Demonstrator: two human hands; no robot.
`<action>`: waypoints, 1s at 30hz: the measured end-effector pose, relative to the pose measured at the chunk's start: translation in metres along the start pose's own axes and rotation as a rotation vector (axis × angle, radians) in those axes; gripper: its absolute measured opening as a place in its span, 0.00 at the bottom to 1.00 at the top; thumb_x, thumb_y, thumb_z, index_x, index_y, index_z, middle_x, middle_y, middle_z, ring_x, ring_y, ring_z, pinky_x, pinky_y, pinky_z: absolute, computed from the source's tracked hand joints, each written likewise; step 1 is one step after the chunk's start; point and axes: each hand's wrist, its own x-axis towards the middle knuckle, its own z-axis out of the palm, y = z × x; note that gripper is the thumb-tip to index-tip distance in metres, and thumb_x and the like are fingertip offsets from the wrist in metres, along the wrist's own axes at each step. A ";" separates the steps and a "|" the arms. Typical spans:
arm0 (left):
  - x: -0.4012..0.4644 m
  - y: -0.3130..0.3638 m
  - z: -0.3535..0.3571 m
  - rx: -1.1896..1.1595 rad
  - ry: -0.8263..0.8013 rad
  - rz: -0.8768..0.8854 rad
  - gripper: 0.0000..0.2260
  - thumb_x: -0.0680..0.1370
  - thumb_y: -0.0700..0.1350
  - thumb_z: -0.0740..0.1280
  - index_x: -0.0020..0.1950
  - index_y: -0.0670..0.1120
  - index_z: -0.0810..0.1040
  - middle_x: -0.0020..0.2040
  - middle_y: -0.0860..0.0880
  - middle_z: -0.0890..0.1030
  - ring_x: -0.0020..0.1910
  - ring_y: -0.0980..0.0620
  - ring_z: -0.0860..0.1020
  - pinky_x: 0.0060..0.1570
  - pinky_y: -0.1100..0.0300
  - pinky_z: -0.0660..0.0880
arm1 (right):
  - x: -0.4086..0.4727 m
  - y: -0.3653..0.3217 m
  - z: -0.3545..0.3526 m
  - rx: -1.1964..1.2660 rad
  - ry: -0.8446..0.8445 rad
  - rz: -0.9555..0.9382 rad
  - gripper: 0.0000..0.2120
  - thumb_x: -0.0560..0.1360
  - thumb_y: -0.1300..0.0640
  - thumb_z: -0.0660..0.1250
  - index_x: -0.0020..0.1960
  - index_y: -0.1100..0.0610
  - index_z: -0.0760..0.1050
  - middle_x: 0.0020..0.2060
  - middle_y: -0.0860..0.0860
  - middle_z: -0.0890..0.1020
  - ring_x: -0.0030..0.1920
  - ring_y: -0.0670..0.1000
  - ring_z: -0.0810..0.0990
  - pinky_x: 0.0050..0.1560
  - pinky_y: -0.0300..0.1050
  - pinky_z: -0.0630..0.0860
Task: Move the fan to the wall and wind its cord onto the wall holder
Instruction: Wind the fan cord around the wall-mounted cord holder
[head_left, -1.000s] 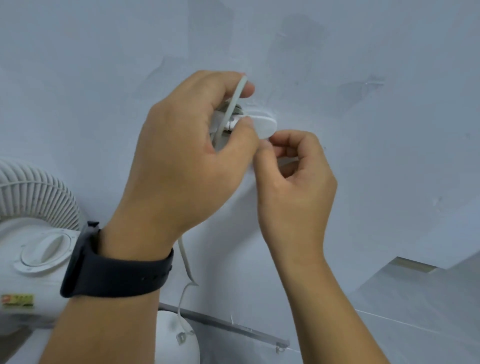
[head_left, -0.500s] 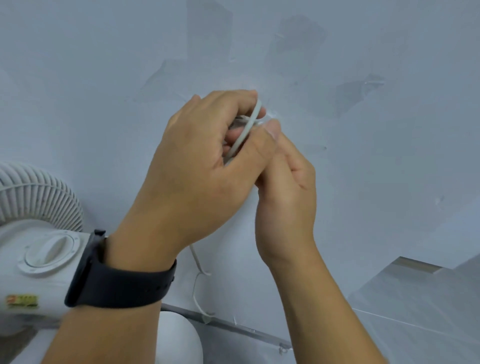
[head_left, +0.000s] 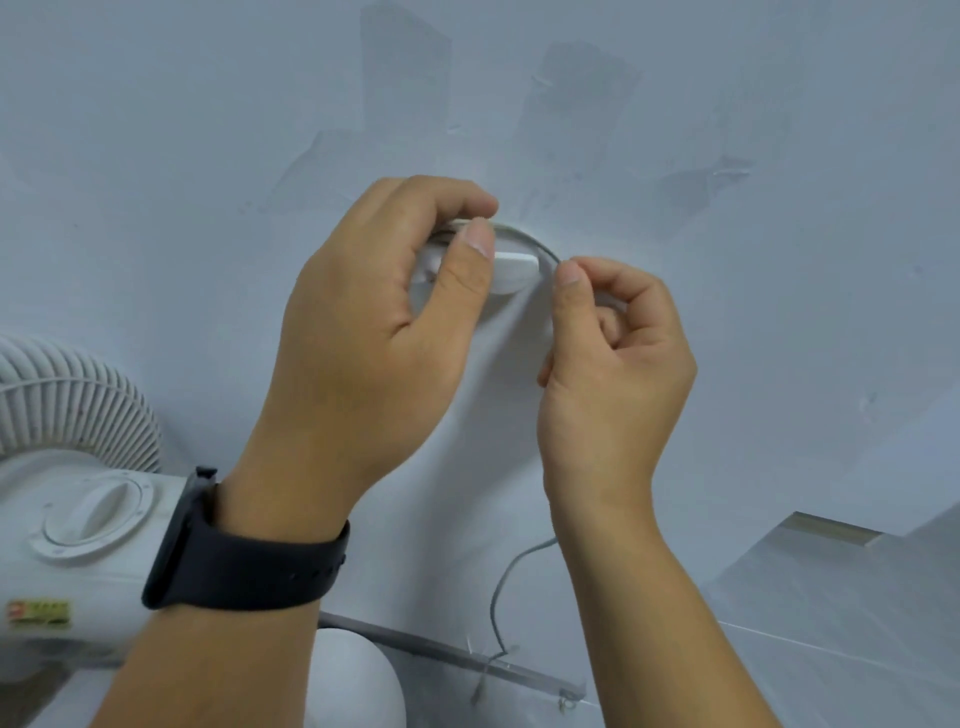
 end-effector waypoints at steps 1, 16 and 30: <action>0.001 -0.001 0.000 0.006 0.015 0.004 0.11 0.85 0.46 0.62 0.63 0.47 0.80 0.58 0.56 0.81 0.56 0.61 0.79 0.56 0.71 0.72 | -0.002 0.004 0.001 -0.030 0.004 -0.020 0.07 0.80 0.56 0.71 0.43 0.50 0.79 0.25 0.50 0.68 0.28 0.55 0.68 0.30 0.51 0.70; -0.008 -0.014 0.016 0.009 0.278 -0.012 0.09 0.77 0.35 0.66 0.55 0.42 0.82 0.54 0.49 0.81 0.53 0.62 0.78 0.56 0.68 0.73 | -0.017 0.038 0.007 -0.399 -0.307 -0.289 0.04 0.78 0.58 0.71 0.49 0.55 0.85 0.24 0.47 0.72 0.26 0.51 0.70 0.30 0.48 0.72; -0.004 -0.021 -0.001 -0.218 0.197 -0.651 0.08 0.75 0.41 0.66 0.37 0.45 0.81 0.32 0.51 0.83 0.32 0.47 0.83 0.40 0.51 0.80 | -0.020 0.026 0.005 -0.150 -0.563 -0.063 0.15 0.83 0.59 0.64 0.67 0.54 0.80 0.44 0.46 0.88 0.46 0.40 0.82 0.50 0.35 0.75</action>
